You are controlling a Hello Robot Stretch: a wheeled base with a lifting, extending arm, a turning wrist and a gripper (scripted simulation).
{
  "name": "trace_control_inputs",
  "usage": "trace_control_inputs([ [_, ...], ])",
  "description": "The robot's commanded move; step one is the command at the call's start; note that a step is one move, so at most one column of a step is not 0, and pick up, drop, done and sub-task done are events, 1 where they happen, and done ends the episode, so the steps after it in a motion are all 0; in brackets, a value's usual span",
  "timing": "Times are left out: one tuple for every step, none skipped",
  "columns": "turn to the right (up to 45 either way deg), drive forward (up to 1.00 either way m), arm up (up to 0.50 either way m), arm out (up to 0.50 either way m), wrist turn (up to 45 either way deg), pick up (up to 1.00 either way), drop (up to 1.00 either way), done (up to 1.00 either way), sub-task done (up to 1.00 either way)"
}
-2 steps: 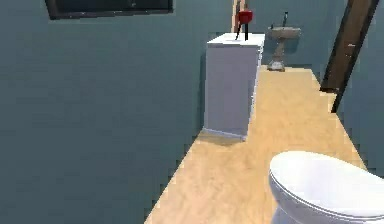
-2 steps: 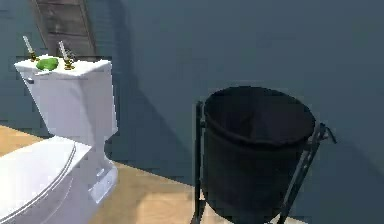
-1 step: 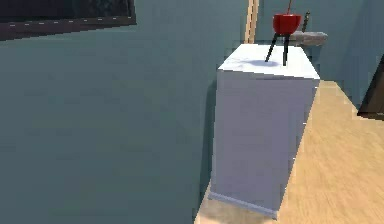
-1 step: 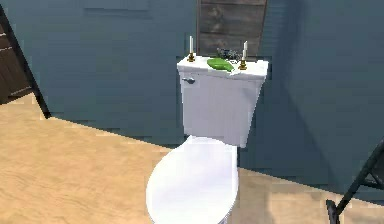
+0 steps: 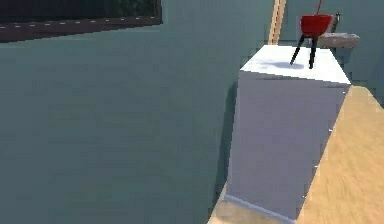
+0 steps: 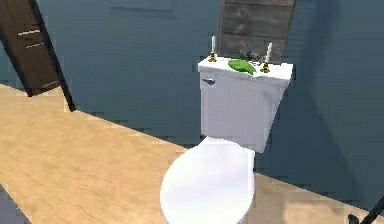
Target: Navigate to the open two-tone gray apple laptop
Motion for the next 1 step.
trace_control_inputs([
  [-3.0, 0.00, 0.00, 0.00, 0.0, 0.00, 0.00, 0.00, 0.00],
])
